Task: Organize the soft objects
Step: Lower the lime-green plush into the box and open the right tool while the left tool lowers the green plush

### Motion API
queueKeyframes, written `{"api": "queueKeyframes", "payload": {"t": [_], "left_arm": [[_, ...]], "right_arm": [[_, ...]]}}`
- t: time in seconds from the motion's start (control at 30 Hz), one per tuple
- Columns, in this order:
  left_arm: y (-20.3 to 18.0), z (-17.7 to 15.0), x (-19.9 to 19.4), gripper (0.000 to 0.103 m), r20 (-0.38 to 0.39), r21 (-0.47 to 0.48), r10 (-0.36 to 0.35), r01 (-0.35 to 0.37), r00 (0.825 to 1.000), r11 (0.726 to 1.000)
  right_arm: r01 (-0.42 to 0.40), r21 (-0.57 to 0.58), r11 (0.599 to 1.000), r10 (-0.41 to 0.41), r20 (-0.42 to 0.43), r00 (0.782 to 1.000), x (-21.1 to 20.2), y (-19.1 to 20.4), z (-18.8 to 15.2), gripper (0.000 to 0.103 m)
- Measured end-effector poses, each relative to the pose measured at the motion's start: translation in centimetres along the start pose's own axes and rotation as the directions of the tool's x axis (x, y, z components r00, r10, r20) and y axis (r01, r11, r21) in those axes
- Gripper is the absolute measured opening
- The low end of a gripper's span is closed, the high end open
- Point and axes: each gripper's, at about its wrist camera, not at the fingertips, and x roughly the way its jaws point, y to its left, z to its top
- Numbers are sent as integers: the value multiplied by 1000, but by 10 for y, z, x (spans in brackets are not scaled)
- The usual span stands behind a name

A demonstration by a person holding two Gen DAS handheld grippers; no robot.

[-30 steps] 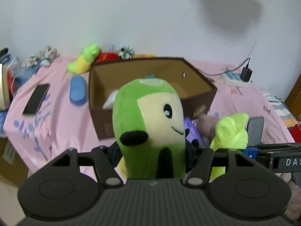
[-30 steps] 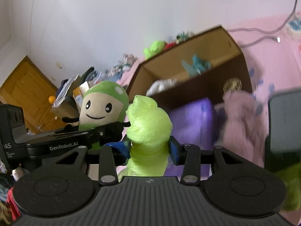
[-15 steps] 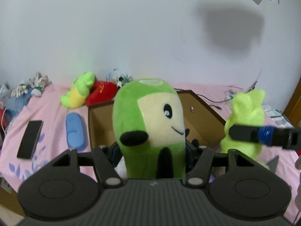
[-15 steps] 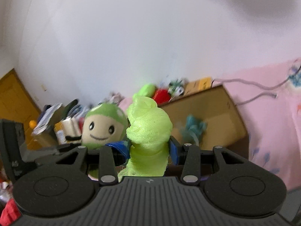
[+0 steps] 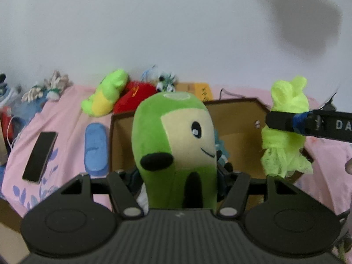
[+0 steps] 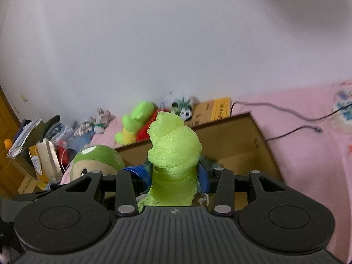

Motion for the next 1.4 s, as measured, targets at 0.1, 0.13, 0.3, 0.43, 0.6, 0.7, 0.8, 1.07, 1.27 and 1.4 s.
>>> {"api": "queueKeyframes", "payload": {"t": [0.1,0.13,0.3,0.43,0.6,0.7,0.8,1.07,1.27,1.4], "left_arm": [[0,-4,13,64,-29,4,16,-16,999,1000],[0,-5,16,64,-32,7,19,-19,999,1000],[-1,-9,31,65,-60,6,27,-27,998,1000],[3,-15,47,65,-102,-8,22,-23,995,1000],[3,-20,54,66,-114,8,15,-14,993,1000],[-2,-22,56,66,-114,36,3,2,993,999],[-5,-25,57,66,-120,48,-13,19,993,999],[-11,-26,53,66,-129,69,-55,64,990,996],[-9,-18,47,71,-102,56,-45,51,994,997],[-2,-10,36,72,-67,37,-43,45,997,998]], "right_arm": [[35,-72,997,-37,-28,999,17,6,-9,26],[39,-90,995,-42,-36,998,21,8,-12,27],[72,-136,988,-89,-125,988,43,6,-18,28],[156,-82,984,-170,-208,963,50,-13,-19,28],[182,-77,980,-196,-252,948,39,-26,-18,27],[185,-166,969,-230,-320,919,41,-16,-24,27],[171,-157,973,-217,-350,911,37,-15,-28,28],[191,-88,978,-209,-327,922,31,-23,-27,30],[120,-123,985,-146,-230,962,29,-7,-20,29],[24,-56,998,-31,-129,991,9,-4,-12,29]]}}
